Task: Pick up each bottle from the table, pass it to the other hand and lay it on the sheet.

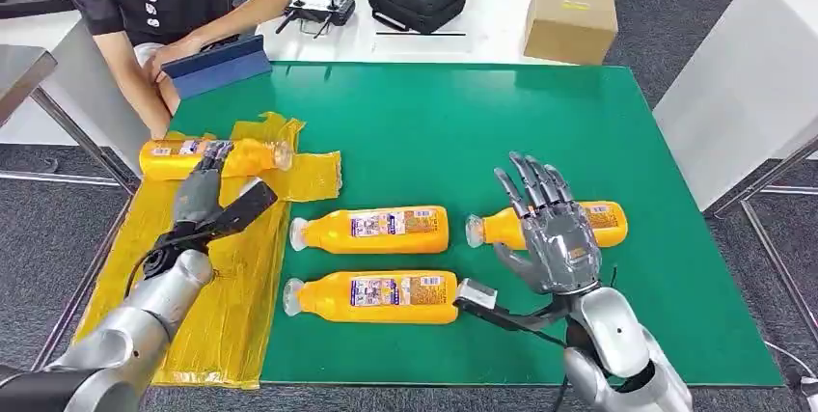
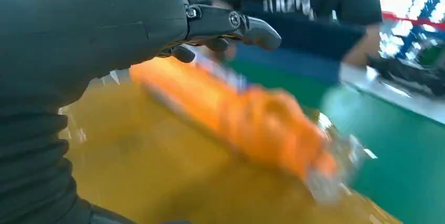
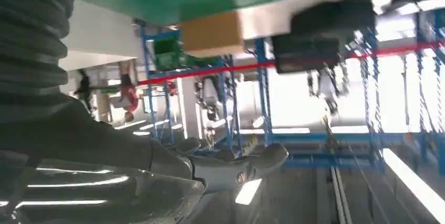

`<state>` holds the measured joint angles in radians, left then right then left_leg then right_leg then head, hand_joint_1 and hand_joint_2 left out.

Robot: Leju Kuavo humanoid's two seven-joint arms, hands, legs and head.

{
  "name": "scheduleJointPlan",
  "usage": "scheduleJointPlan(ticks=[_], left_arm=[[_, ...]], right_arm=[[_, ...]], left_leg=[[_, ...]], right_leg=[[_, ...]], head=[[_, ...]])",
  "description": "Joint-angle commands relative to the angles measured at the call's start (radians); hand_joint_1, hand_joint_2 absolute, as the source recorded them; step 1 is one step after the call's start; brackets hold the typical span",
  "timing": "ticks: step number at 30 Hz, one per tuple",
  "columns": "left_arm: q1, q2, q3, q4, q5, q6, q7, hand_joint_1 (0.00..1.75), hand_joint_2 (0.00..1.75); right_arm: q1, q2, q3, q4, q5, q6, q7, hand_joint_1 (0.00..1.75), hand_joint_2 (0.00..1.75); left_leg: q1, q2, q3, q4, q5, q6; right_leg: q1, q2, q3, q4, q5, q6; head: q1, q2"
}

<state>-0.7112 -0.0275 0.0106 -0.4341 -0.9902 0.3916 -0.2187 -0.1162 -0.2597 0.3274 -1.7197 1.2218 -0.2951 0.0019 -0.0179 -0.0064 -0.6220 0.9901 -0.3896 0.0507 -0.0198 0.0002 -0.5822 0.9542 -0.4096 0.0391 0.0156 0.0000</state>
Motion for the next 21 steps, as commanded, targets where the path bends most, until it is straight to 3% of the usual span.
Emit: scheduleJointPlan(ticks=[1, 3, 7, 9, 13, 21], left_arm=[[0.176, -0.064, 0.028, -0.229, 0.237, -0.139, -0.116, 0.00, 1.75], [0.243, -0.060, -0.021, -0.336, 0.315, -0.170, -0.129, 0.00, 1.75], [0.251, -0.058, -0.029, -0.351, 0.321, -0.171, -0.122, 0.00, 1.75], [0.310, -0.052, -0.062, -0.468, 0.434, -0.227, -0.157, 0.00, 1.75], [0.431, -0.050, -0.125, -0.720, 0.544, -0.253, -0.142, 0.00, 1.75], [0.391, -0.058, -0.156, -0.716, 0.562, -0.256, -0.103, 0.00, 1.75]], right_arm=[[-0.100, -0.127, -0.087, 0.218, 0.047, 0.128, -0.001, 0.00, 1.75], [-0.123, -0.141, -0.114, 0.251, 0.056, 0.171, -0.007, 0.00, 1.75], [-0.126, -0.140, -0.118, 0.249, 0.055, 0.173, -0.011, 0.00, 1.75], [-0.134, -0.178, -0.120, 0.264, 0.042, 0.272, -0.036, 0.00, 1.75], [-0.125, -0.275, -0.192, 0.322, -0.013, 0.363, -0.090, 0.00, 1.75], [-0.153, -0.272, -0.217, 0.403, -0.052, 0.384, -0.148, 0.00, 1.75]], left_leg=[[0.000, 0.001, 0.004, -0.001, -0.001, -0.002], [0.000, 0.002, 0.004, -0.001, -0.002, -0.002], [-0.001, 0.002, 0.003, 0.000, -0.002, -0.002], [-0.001, 0.001, 0.004, 0.000, -0.003, -0.003], [-0.001, 0.002, 0.005, 0.001, -0.004, -0.003], [-0.001, -0.002, 0.001, 0.000, -0.001, -0.001]], right_leg=[[0.000, 0.000, 0.004, -0.002, -0.001, -0.001], [0.000, 0.001, 0.004, -0.002, -0.001, -0.001], [-0.001, 0.001, 0.003, -0.001, -0.001, -0.001], [-0.001, 0.001, 0.004, -0.001, -0.002, -0.002], [-0.001, 0.001, 0.005, -0.001, -0.003, -0.002], [-0.001, -0.001, 0.002, -0.001, -0.001, -0.001]], head=[[0.000, 0.000], [0.000, 0.000], [0.000, 0.000], [0.000, 0.000], [-0.001, 0.000], [0.000, 0.000]])
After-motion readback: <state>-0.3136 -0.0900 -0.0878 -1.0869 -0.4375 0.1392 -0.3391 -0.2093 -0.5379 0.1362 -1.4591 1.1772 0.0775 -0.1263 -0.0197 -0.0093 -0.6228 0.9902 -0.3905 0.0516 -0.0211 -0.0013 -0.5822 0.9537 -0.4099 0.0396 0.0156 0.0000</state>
